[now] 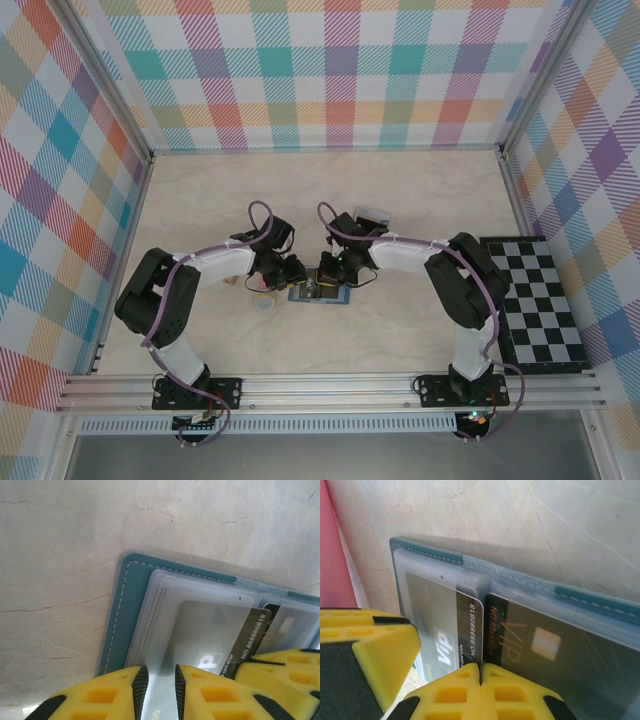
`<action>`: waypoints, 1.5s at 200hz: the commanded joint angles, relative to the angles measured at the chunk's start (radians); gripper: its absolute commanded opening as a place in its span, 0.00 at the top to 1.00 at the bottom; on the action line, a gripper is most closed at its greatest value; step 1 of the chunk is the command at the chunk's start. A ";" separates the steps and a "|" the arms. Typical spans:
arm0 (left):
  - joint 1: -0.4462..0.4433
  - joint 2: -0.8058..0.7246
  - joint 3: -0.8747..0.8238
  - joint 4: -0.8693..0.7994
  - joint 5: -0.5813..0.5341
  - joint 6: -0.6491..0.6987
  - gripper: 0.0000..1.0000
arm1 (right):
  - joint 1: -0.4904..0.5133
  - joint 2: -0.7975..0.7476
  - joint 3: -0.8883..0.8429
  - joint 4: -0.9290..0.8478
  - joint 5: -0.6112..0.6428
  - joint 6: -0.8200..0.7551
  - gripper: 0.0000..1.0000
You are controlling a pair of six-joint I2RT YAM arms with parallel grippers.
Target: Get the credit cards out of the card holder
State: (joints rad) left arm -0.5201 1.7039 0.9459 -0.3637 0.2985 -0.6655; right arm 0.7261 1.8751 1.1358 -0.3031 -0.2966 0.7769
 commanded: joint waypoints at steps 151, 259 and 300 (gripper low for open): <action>-0.019 0.042 -0.016 -0.051 -0.023 -0.018 0.86 | -0.028 0.011 -0.041 0.031 -0.043 -0.010 0.93; -0.020 0.071 -0.059 -0.049 -0.039 -0.054 0.90 | -0.036 0.044 -0.068 0.239 -0.201 0.040 0.84; -0.020 0.080 -0.055 -0.060 -0.050 -0.054 0.91 | -0.036 0.025 -0.061 0.163 -0.123 0.012 0.79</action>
State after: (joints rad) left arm -0.5343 1.7115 0.9386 -0.3603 0.3321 -0.7109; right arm 0.6827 1.9003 1.0718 -0.1402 -0.4316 0.8028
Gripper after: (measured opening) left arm 0.096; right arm 0.210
